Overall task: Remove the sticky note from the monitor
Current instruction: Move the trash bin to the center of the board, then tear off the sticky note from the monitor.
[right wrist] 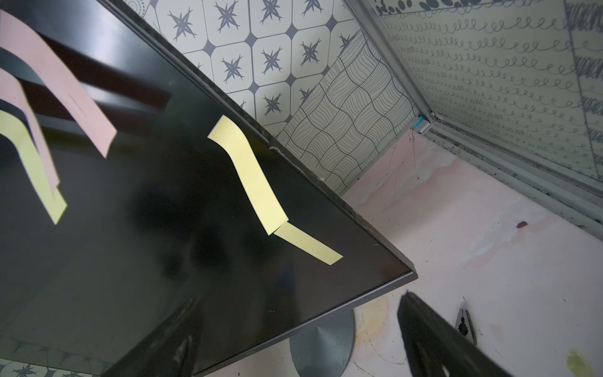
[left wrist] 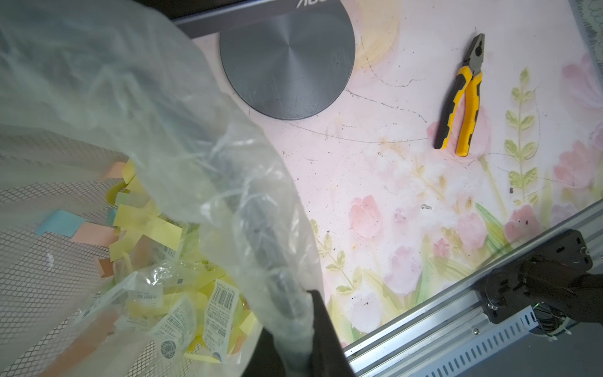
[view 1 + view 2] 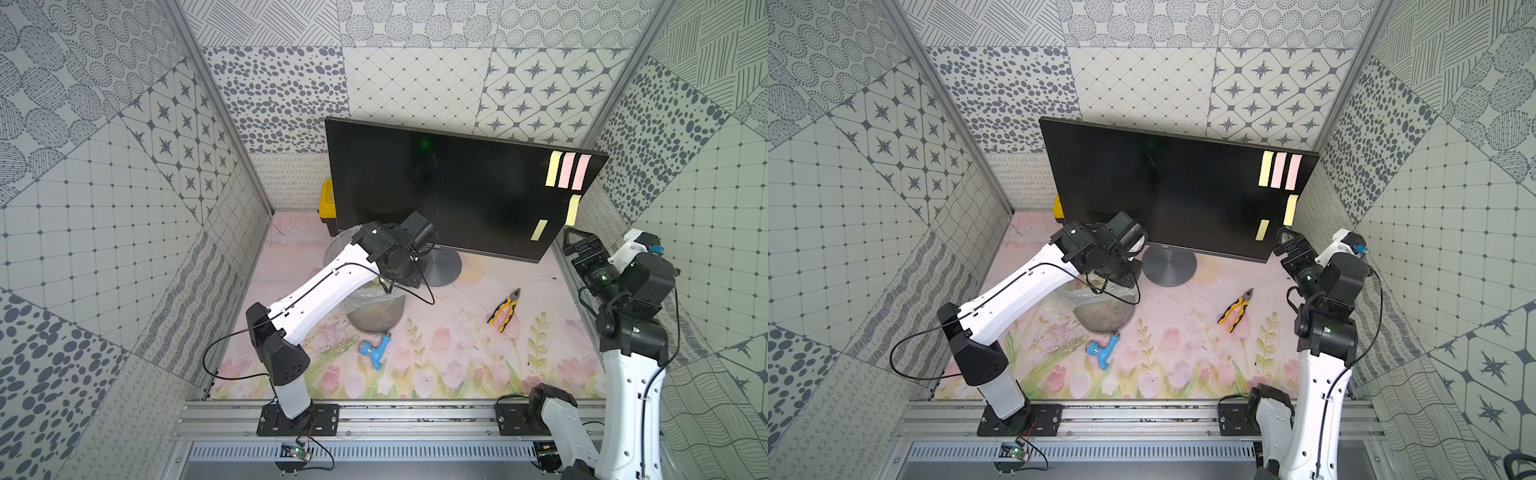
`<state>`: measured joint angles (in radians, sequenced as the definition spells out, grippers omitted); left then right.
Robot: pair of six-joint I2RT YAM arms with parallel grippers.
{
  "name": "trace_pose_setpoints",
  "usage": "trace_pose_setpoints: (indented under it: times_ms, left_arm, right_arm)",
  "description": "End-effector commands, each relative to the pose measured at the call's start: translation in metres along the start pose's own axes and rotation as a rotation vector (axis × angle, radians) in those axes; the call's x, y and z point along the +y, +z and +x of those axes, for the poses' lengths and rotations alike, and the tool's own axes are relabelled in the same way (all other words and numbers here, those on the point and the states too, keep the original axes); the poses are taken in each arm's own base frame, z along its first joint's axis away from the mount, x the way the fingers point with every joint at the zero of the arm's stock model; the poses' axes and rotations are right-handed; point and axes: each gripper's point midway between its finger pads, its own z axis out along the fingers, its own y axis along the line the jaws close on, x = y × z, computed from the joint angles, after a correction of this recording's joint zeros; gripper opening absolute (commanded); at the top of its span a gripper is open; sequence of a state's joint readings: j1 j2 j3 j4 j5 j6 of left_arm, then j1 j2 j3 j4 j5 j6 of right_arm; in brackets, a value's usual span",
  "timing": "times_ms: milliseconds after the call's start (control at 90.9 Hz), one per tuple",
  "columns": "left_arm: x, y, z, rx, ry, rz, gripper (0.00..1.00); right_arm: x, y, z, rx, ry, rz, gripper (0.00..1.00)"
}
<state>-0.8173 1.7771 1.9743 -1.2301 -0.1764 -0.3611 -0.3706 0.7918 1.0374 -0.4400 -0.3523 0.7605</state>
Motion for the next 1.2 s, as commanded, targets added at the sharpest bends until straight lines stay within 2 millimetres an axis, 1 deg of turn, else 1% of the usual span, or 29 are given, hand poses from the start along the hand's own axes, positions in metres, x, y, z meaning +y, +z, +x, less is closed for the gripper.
trace_pose_setpoints:
  times_ms: [0,77,132,198,319,385,451,583,715,803,880,1023,1101,1123,1134,1145,1156,1189]
  left_arm:
    - [-0.078,-0.007,0.002,0.049,0.035,0.364,0.10]
    - [-0.084,-0.009,0.003,0.051,0.060,0.379,0.14]
    - [-0.084,-0.011,0.003,0.052,0.069,0.383,0.21]
    - [-0.085,-0.015,0.005,0.050,0.077,0.392,0.30]
    - [-0.084,-0.020,0.008,0.045,0.091,0.398,0.49]
    - [-0.078,-0.024,0.006,0.027,0.102,0.374,0.56]
    - [-0.071,-0.033,0.002,-0.002,0.104,0.354,0.62]
    - [-0.056,-0.051,-0.008,-0.061,0.094,0.343,0.73]
    - [-0.042,-0.079,-0.021,-0.151,0.091,0.355,0.85]
    - [-0.028,-0.100,-0.033,-0.236,0.083,0.349,0.91]
    - [-0.014,-0.118,-0.043,-0.314,0.068,0.341,0.95]
    - [0.012,-0.150,-0.055,-0.463,0.038,0.334,0.96]
    - [0.035,-0.166,-0.059,-0.559,-0.012,0.321,0.97]
    - [0.044,-0.166,-0.059,-0.576,-0.038,0.312,0.97]
    - [0.046,-0.171,-0.060,-0.597,-0.045,0.312,0.97]
    - [0.050,-0.170,-0.061,-0.607,-0.057,0.310,0.97]
    - [0.054,-0.170,-0.061,-0.614,-0.071,0.307,0.97]
    - [0.071,-0.178,-0.063,-0.665,-0.115,0.292,0.97]
  right_arm:
    - [0.013,-0.001,-0.008,-0.029,-0.010,-0.053,0.97]
    - [0.013,-0.001,-0.007,-0.027,-0.010,-0.056,0.97]
    - [0.013,-0.002,-0.005,-0.024,-0.013,-0.058,0.97]
    - [0.013,-0.003,-0.004,-0.022,-0.018,-0.062,0.97]
    - [0.010,-0.003,0.002,-0.003,-0.005,-0.059,0.97]
    - [0.010,-0.004,0.005,0.004,-0.002,-0.063,0.97]
    - [0.010,-0.005,0.007,0.010,-0.001,-0.068,0.97]
    - [0.019,-0.004,0.009,0.034,0.016,-0.115,0.96]
    - [0.028,0.003,0.013,0.078,0.051,-0.196,0.95]
    - [0.027,0.003,0.012,0.091,0.043,-0.221,0.95]
    - [0.027,0.003,0.006,0.088,0.054,-0.266,0.94]
    - [0.026,0.004,-0.013,0.041,0.122,-0.362,0.92]
    - [0.020,0.008,-0.023,0.011,0.195,-0.401,0.91]
    - [0.018,0.009,-0.026,0.002,0.215,-0.408,0.90]
    - [0.017,0.010,-0.027,-0.002,0.222,-0.411,0.90]
    - [0.016,0.010,-0.028,-0.003,0.227,-0.413,0.89]
    - [0.014,0.011,-0.029,-0.007,0.235,-0.413,0.89]
    - [0.012,0.014,-0.031,-0.009,0.248,-0.413,0.88]
